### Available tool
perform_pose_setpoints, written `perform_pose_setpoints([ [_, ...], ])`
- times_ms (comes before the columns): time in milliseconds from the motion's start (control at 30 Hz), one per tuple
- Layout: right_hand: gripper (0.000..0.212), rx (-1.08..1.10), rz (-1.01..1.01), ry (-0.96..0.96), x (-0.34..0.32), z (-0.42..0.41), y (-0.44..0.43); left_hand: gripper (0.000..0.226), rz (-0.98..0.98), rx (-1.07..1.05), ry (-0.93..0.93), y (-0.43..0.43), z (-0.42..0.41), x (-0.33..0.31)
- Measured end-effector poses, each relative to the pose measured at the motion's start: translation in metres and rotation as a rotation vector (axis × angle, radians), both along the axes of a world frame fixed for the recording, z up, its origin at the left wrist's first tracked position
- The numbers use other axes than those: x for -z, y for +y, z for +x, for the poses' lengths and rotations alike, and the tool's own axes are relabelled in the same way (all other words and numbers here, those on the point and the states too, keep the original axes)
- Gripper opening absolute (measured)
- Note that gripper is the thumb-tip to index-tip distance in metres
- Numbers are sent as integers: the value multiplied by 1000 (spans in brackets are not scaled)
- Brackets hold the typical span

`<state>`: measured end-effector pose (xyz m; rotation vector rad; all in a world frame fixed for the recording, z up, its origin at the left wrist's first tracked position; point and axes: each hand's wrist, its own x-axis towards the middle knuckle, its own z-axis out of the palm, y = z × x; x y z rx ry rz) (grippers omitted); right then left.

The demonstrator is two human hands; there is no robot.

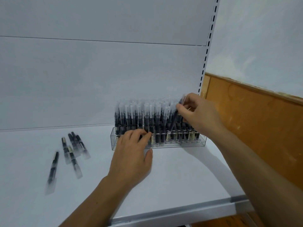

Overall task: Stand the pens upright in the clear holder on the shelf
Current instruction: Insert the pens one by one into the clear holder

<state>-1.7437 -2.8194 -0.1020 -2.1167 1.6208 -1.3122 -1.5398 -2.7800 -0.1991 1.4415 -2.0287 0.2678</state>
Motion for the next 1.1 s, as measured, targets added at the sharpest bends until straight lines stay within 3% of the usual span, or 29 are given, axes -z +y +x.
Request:
perform_pose_setpoints([
  [133, 15, -10, 127, 192, 10, 10, -4, 48, 14, 3, -8, 1, 0, -1],
  [367, 18, 30, 146, 178, 21, 15, -3, 50, 12, 22, -6, 0, 3, 1],
  [500, 23, 101, 160, 296, 22, 11, 8, 48, 65, 119, 134, 4, 8, -1],
  [600, 22, 55, 152, 277, 24, 24, 25, 43, 75, 136, 259, 10, 20, -12],
  [767, 14, -327, 285, 350, 46, 102, 36, 29, 100, -146, 338, 29, 94, -24],
  [833, 23, -436, 297, 410, 53, 137, 33, 25, 163, -317, 364, 40, 135, -23],
  [967, 33, -490, 271, 491, 57, 194, 29, 36, 422, -584, 295, 58, 192, -19],
  [1100, 37, -462, 263, 595, 61, 223, 36, 41, 540, -657, 209, 57, 202, -23],
])
